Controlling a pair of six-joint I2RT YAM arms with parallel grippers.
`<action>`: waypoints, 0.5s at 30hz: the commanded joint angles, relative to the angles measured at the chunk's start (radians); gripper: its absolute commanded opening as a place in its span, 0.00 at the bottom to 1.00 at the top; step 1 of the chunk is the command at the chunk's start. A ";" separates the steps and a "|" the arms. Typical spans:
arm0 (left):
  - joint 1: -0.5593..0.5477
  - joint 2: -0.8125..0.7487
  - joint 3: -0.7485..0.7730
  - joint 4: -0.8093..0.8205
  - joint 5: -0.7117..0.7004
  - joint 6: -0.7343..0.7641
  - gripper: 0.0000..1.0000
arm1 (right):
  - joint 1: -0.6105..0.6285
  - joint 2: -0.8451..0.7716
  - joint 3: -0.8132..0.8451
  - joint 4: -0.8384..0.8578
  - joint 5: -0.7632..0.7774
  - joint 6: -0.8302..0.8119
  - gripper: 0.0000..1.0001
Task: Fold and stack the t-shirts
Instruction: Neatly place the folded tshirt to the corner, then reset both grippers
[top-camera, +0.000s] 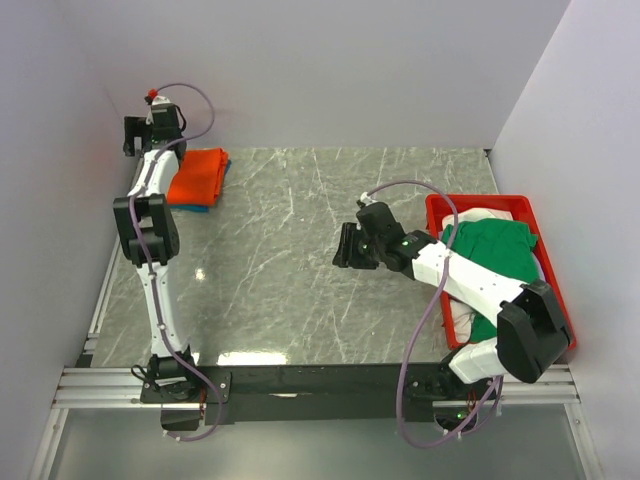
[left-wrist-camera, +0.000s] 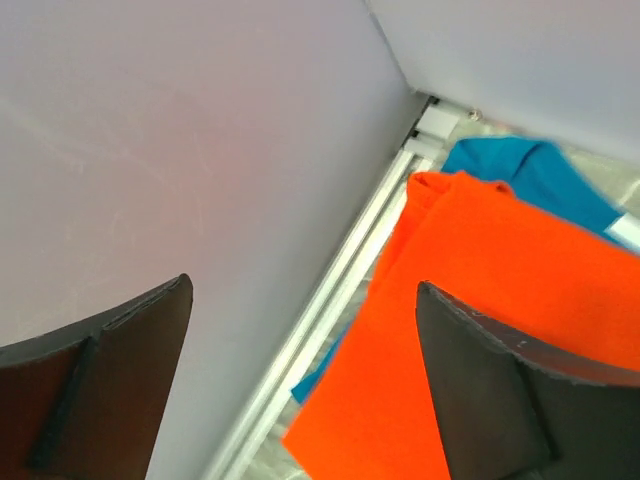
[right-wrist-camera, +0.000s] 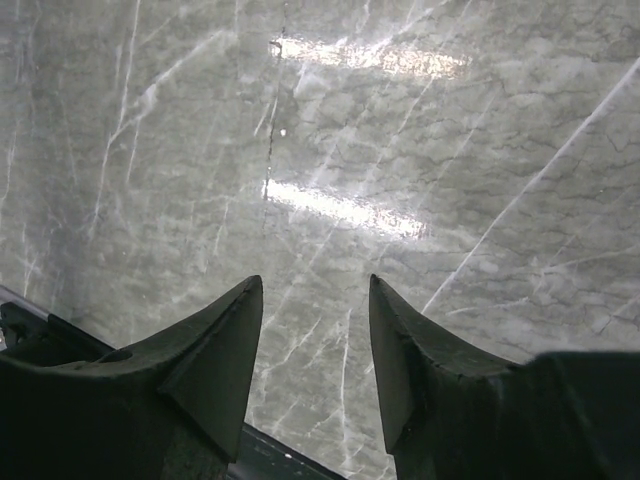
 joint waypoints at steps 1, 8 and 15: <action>-0.017 -0.165 -0.064 0.096 0.024 -0.205 0.99 | 0.010 -0.043 0.038 0.018 0.018 -0.009 0.54; -0.041 -0.409 -0.342 0.140 0.220 -0.533 0.99 | 0.011 -0.118 0.015 0.027 0.038 -0.017 0.63; -0.216 -0.670 -0.680 0.073 0.406 -0.814 1.00 | 0.007 -0.179 0.015 0.026 0.045 -0.025 0.73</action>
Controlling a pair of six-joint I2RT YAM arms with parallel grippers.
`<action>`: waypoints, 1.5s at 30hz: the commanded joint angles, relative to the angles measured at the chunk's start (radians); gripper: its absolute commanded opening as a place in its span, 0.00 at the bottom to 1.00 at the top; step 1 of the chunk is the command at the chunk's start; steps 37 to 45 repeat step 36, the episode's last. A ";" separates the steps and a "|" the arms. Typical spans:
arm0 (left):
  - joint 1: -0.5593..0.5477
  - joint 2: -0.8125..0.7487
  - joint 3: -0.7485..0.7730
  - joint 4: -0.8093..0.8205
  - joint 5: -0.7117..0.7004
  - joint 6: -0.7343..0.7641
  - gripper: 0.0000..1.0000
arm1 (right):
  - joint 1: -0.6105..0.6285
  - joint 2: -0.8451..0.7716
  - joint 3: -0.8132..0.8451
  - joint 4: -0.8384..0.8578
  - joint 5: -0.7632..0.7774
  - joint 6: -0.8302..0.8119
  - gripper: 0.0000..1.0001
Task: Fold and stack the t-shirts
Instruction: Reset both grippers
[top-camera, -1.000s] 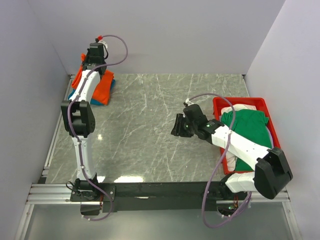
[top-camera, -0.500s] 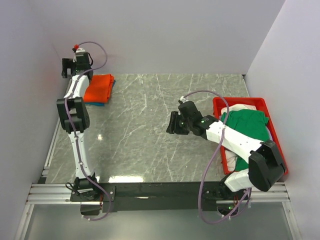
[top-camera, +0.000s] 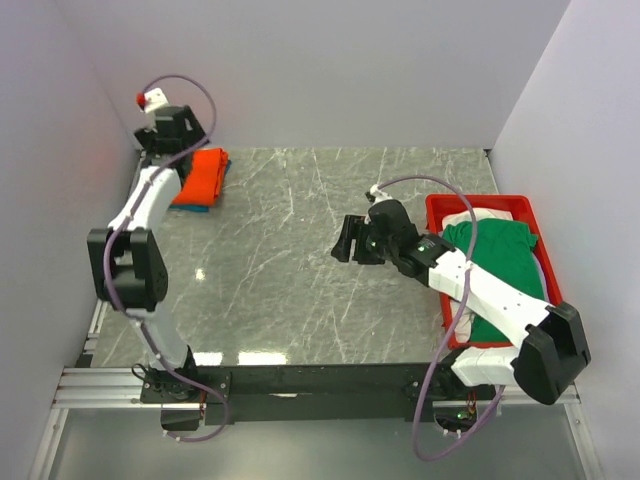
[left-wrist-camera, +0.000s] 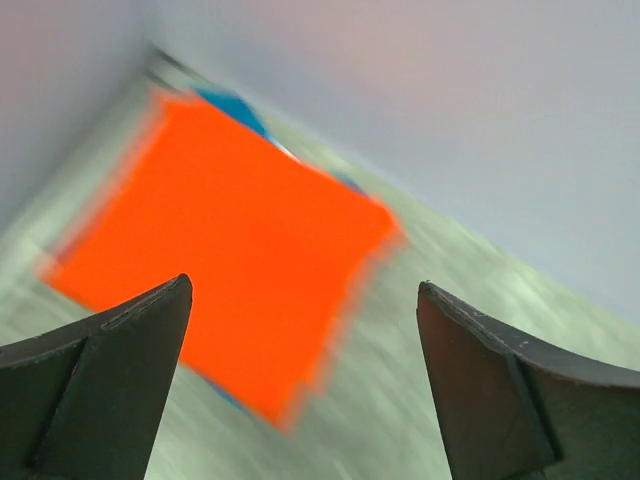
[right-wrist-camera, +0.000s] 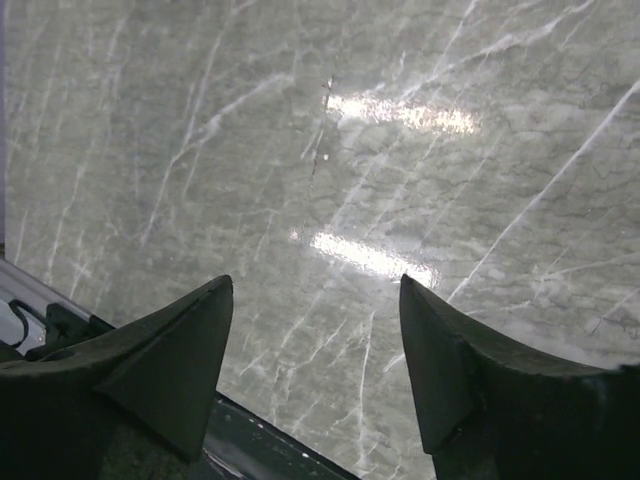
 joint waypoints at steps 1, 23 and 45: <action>-0.144 -0.150 -0.174 0.001 0.105 -0.213 0.99 | -0.001 -0.058 0.014 0.022 0.034 -0.023 0.75; -0.919 -0.615 -0.791 -0.027 -0.064 -0.460 0.99 | -0.017 -0.378 -0.176 -0.044 0.212 0.000 0.79; -0.932 -0.625 -0.733 -0.061 -0.064 -0.424 0.99 | -0.017 -0.406 -0.167 -0.060 0.283 -0.038 0.80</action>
